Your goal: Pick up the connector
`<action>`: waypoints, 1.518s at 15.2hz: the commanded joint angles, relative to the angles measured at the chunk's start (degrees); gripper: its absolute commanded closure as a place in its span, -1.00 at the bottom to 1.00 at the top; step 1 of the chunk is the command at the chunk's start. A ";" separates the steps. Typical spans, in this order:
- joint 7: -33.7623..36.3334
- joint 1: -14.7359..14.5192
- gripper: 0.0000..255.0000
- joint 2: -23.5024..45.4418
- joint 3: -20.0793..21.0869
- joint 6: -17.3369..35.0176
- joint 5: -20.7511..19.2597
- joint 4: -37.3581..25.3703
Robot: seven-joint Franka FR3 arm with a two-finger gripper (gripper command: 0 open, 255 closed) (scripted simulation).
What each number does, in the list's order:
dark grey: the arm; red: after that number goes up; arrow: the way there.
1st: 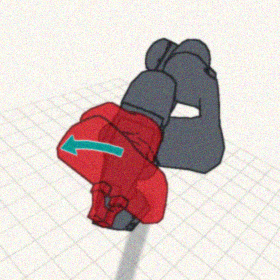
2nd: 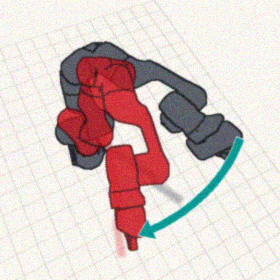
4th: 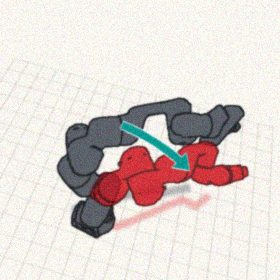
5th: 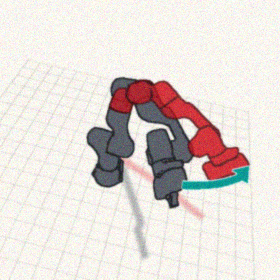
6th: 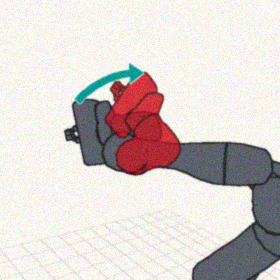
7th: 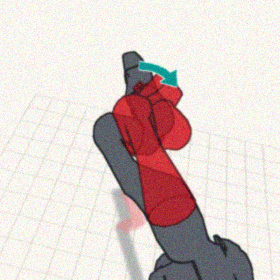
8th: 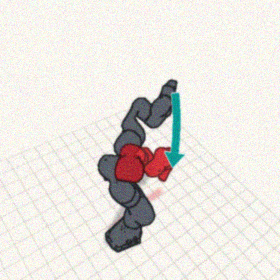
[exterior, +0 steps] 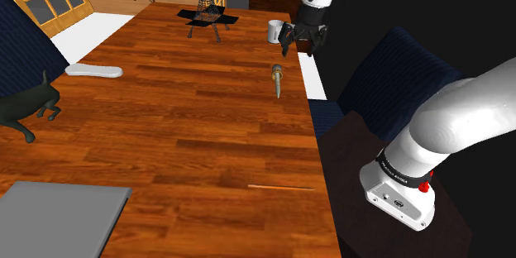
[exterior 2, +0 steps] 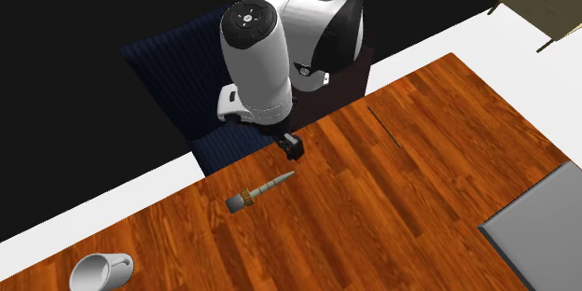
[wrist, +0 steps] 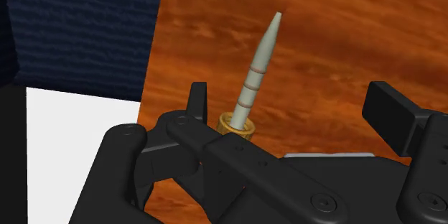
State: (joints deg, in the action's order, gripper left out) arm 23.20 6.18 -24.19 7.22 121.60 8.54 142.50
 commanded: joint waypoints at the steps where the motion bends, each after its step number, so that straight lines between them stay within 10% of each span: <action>1: 2.00 0.71 -1.00 3.85 0.29 4.35 0.43 0.17; 10: 10.81 2.90 -1.00 22.99 0.67 21.23 1.69 -3.17; 20: 10.49 2.80 -1.00 29.05 0.71 28.12 2.18 -2.38; 21: 10.47 2.80 1.00 29.12 0.71 28.24 2.20 -2.32; 23: 10.49 2.79 1.00 29.19 0.72 28.29 2.19 -2.34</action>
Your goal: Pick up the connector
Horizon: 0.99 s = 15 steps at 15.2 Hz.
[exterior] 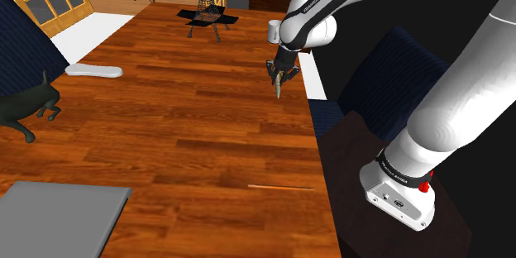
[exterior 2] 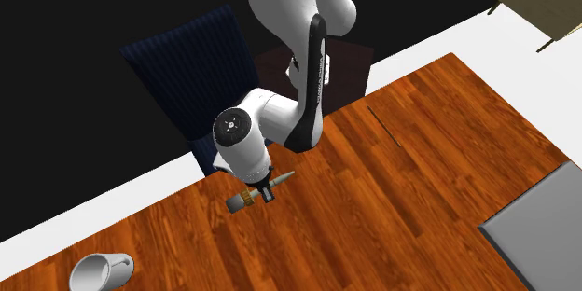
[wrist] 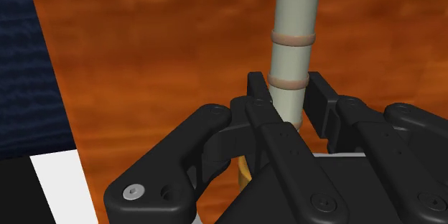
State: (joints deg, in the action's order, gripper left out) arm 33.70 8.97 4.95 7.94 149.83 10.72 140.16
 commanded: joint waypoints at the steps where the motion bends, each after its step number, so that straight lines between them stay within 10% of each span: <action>1: -0.01 0.00 1.00 0.07 -0.01 0.06 0.00 -0.02; 15: 0.81 0.16 1.00 -5.27 -0.15 -6.51 -0.45 -1.28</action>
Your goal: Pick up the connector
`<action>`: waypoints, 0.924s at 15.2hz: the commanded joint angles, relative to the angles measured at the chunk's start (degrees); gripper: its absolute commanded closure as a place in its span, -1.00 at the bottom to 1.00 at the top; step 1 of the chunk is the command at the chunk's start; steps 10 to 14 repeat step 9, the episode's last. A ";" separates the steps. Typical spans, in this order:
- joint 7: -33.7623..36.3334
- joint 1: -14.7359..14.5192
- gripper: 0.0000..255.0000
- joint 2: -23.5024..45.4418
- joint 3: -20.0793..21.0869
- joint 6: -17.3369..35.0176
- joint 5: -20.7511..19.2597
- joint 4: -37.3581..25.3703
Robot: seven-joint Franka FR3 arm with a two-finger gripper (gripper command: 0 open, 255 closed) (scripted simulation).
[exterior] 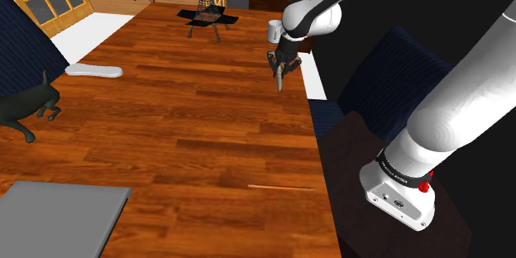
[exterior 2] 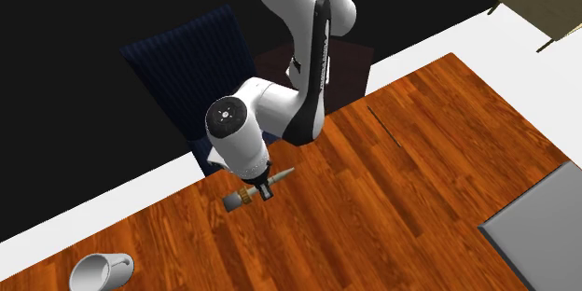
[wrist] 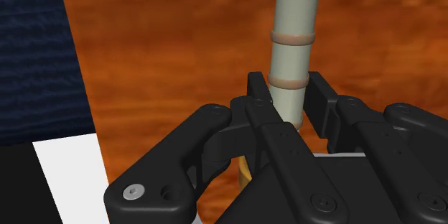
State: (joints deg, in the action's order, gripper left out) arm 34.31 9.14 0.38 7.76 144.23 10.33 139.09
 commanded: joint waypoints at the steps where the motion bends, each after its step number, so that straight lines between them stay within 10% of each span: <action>1: 0.30 0.00 1.00 -1.29 0.00 -1.72 -0.11 -0.41; 14: 0.87 0.12 1.00 -4.68 -0.13 -6.68 -0.43 -2.01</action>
